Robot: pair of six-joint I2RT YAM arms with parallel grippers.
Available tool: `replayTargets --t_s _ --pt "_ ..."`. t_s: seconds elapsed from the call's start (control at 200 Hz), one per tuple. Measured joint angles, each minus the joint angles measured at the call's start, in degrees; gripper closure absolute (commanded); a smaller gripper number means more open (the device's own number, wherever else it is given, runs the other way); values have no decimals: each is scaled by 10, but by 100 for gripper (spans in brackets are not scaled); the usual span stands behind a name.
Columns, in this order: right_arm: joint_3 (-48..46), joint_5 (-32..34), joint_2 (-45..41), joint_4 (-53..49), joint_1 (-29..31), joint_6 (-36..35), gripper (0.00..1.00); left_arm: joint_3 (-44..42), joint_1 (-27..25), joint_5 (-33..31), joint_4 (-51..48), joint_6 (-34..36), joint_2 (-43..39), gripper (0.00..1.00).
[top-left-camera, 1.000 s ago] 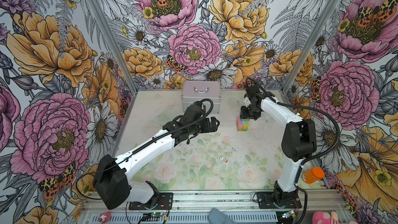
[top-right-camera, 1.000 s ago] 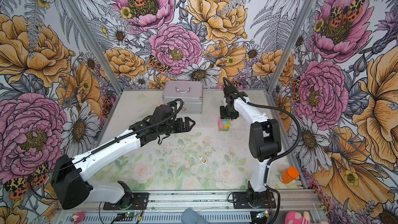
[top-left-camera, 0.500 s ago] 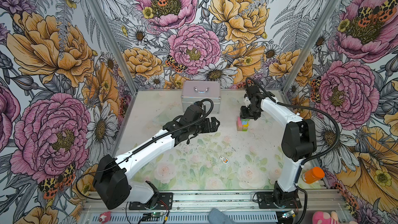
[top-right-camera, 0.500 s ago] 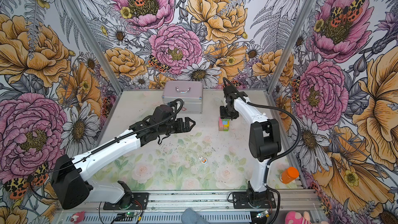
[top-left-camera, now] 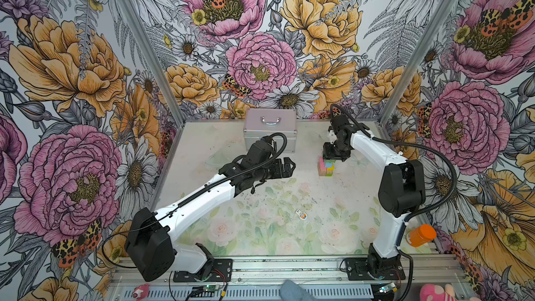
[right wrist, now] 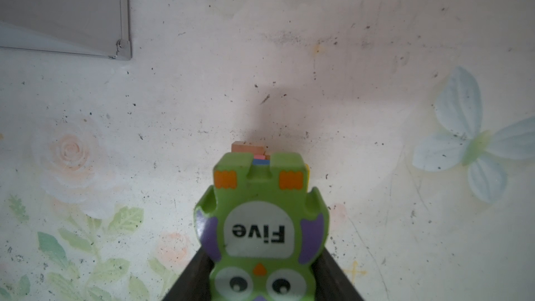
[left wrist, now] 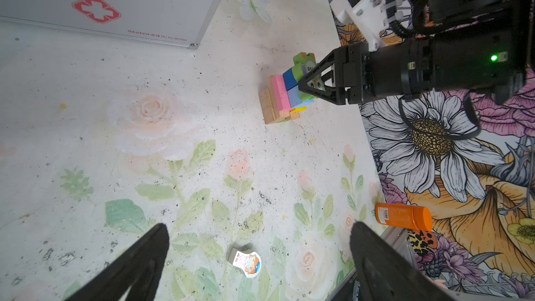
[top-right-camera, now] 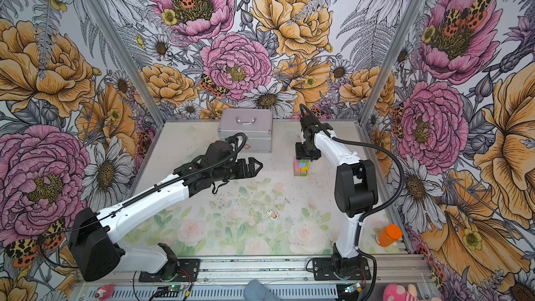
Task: Build the wood block tower
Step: 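Lower the owl block onto the tower top with the right gripper, then open and raise the right gripper while the left arm swings nearer the robot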
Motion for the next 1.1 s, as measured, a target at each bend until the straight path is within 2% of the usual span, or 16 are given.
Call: replayTargets --t_s 0.335,0.575,0.85,1.1 --pt "8 0 0 0 0 6 28 0 0 0 0 0 0 1" --pt "12 0 0 0 0 9 21 0 0 0 0 0 0 1" --pt "35 1 -11 -11 0 9 19 0 0 0 0 2 -22 1" --pt "32 2 -114 -27 0 20 19 -23 -16 -21 -9 0 -108 1"
